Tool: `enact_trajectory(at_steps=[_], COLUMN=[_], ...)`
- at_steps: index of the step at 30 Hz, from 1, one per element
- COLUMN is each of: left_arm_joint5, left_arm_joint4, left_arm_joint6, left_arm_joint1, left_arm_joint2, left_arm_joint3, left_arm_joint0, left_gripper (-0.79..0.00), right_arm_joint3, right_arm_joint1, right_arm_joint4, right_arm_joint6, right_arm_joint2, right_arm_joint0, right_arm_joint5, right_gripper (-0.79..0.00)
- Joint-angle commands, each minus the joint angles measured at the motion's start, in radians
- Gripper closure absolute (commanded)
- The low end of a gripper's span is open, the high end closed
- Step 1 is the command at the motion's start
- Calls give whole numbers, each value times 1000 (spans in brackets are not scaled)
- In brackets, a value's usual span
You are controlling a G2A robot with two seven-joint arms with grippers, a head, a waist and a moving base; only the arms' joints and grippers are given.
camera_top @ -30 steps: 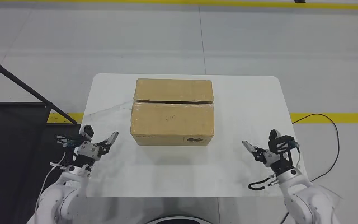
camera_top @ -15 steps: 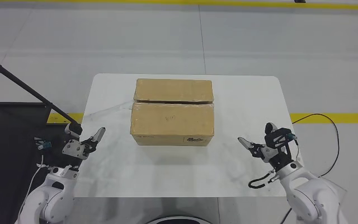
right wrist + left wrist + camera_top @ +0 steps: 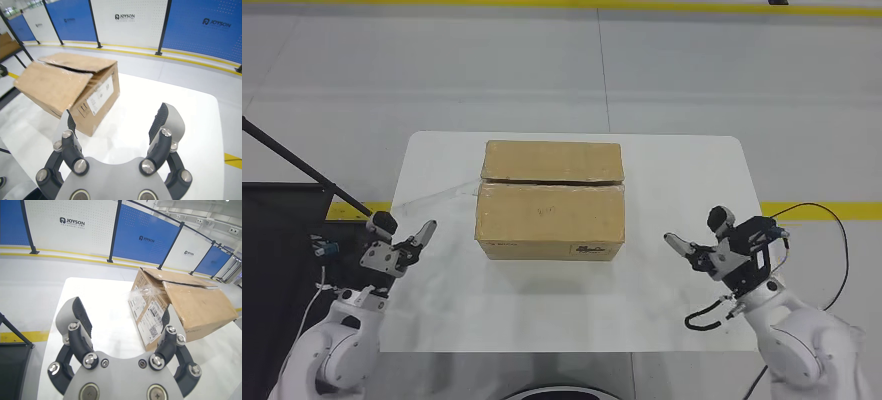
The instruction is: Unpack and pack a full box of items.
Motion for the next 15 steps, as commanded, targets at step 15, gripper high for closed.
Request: enact_trajectory(at_steps=[15], left_arm_joint5=[-37], left_arm_joint4=[-120], left_arm_joint6=[-65], left_arm_joint1=[-2], left_arm_joint2=[-20], left_arm_joint3=[-9], left_arm_joint0=[-18], left_gripper=[-785], right_arm_joint3=[315], right_arm_joint1=[10], right_arm_joint4=[692], right_arm_joint6=[433], right_arm_joint2=[-171], right_arm_joint0=[401], right_arm_joint5=[-56], right_gripper=[-785])
